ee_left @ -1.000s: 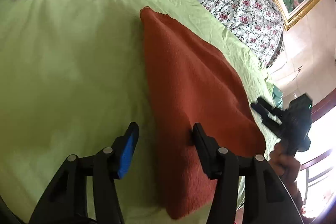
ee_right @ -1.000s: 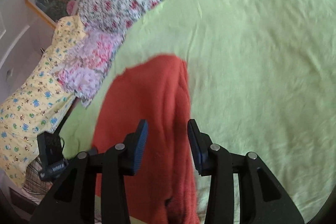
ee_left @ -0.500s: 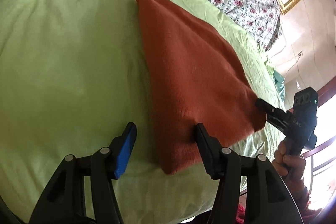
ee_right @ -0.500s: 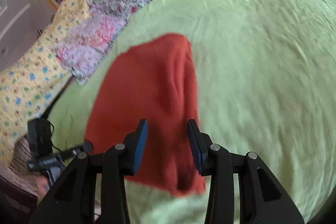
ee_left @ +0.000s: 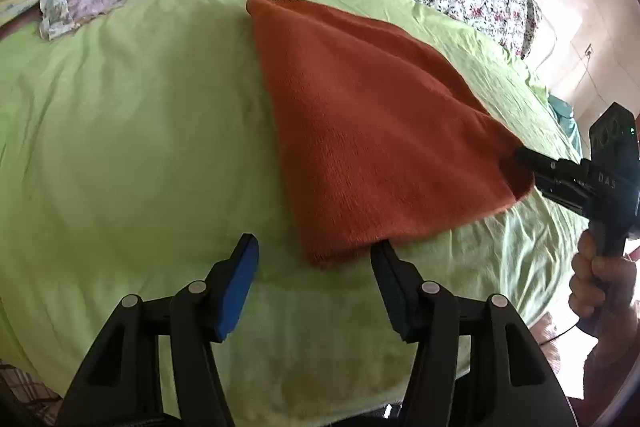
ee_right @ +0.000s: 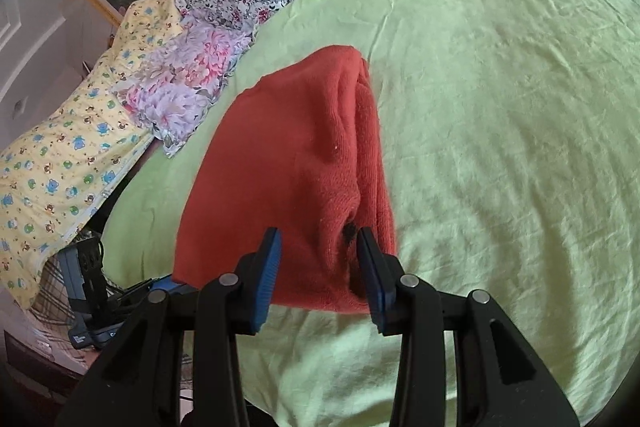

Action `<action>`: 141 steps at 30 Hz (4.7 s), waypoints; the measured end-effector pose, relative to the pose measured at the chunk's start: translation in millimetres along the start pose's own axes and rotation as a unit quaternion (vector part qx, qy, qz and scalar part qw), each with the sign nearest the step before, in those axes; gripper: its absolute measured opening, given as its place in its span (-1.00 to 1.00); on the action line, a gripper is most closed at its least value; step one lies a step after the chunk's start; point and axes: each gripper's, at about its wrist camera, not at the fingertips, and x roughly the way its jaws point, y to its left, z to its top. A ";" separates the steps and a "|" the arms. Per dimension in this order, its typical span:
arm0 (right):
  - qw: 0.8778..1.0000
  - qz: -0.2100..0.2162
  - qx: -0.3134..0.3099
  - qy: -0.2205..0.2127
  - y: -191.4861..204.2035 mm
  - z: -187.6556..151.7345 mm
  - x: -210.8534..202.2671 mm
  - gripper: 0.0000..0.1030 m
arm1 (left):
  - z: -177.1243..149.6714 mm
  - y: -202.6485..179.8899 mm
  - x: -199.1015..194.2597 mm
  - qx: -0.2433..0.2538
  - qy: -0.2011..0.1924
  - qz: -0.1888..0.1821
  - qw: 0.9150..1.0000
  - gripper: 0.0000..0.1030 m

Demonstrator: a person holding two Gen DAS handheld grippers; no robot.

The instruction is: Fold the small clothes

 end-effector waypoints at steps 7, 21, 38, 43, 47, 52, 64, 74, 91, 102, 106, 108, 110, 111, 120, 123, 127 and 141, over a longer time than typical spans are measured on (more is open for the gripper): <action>1.000 0.009 0.004 -0.006 1.6 -4.1 -1.3 -0.91 | 3.6 2.2 -2.1 -0.015 -0.026 0.019 0.999 -0.79; 0.996 -0.081 -0.047 0.006 -17.9 -15.6 5.5 -0.93 | -2.8 1.1 7.3 -0.001 -0.004 0.029 1.000 -0.85; 0.998 -0.031 -0.027 -0.056 15.4 54.2 -26.9 -0.31 | 51.2 20.2 -27.1 -0.038 -0.024 -0.080 0.996 -0.70; 0.999 0.013 -0.018 -0.025 33.0 97.3 39.9 -0.31 | 120.0 8.2 10.1 -0.028 -0.043 -0.062 0.997 -0.38; 0.999 -0.035 0.007 0.000 17.6 110.3 81.3 -0.31 | 147.8 19.5 58.1 -0.051 -0.002 -0.036 0.998 -0.39; 0.997 -0.054 0.059 0.013 -23.3 112.0 98.6 -1.00 | 148.2 27.1 87.1 -0.056 0.016 -0.016 0.998 -0.52; 1.000 0.004 0.006 -0.020 12.9 79.3 27.7 -0.92 | 88.3 1.3 2.7 -0.029 -0.017 -0.070 0.997 -0.28; 0.996 -0.078 -0.022 0.028 -3.7 0.3 16.4 -0.91 | 21.8 5.9 11.4 -0.016 0.030 -0.053 0.998 -0.29; 0.998 -0.040 -0.031 -0.022 6.5 -39.1 -31.4 -0.30 | -9.8 2.7 -14.7 -0.014 -0.008 -0.005 1.000 0.05; 0.990 -0.064 -0.107 -0.067 30.2 -74.8 -50.9 0.30 | -40.8 -27.8 -40.7 0.026 -0.056 0.072 0.995 0.61; 0.985 -0.079 -0.147 -0.048 37.3 -89.4 -42.0 0.52 | -56.3 -42.0 -44.2 0.060 -0.069 0.109 0.990 0.69; 0.984 -0.079 -0.155 -0.034 39.5 -96.3 -36.0 0.58 | -63.0 -47.1 -42.1 0.076 -0.064 0.120 0.988 0.69; 0.984 -0.080 -0.156 -0.024 41.2 -100.6 -31.8 0.62 | -66.5 -48.8 -38.2 0.082 -0.054 0.127 0.987 0.69; 0.984 -0.081 -0.158 -0.022 42.0 -101.3 -30.9 0.62 | -67.6 -48.7 -37.2 0.083 -0.050 0.130 0.987 0.69; 0.977 -0.080 -0.195 -0.030 61.5 -89.9 -37.7 0.73 | -46.6 -37.4 -40.2 0.070 -0.038 0.159 0.984 0.69; 0.975 -0.079 -0.206 -0.032 69.4 -82.4 -38.2 0.79 | -34.9 -34.8 -46.0 0.066 -0.048 0.166 0.983 0.70; 0.972 -0.074 -0.218 -0.036 77.3 -71.6 -37.2 0.83 | -21.3 -33.7 -47.5 0.063 -0.055 0.168 0.982 0.72; 0.976 -0.081 -0.195 -0.045 81.0 -19.6 -19.4 0.90 | 36.5 -35.4 -38.3 0.047 -0.084 0.165 0.982 0.85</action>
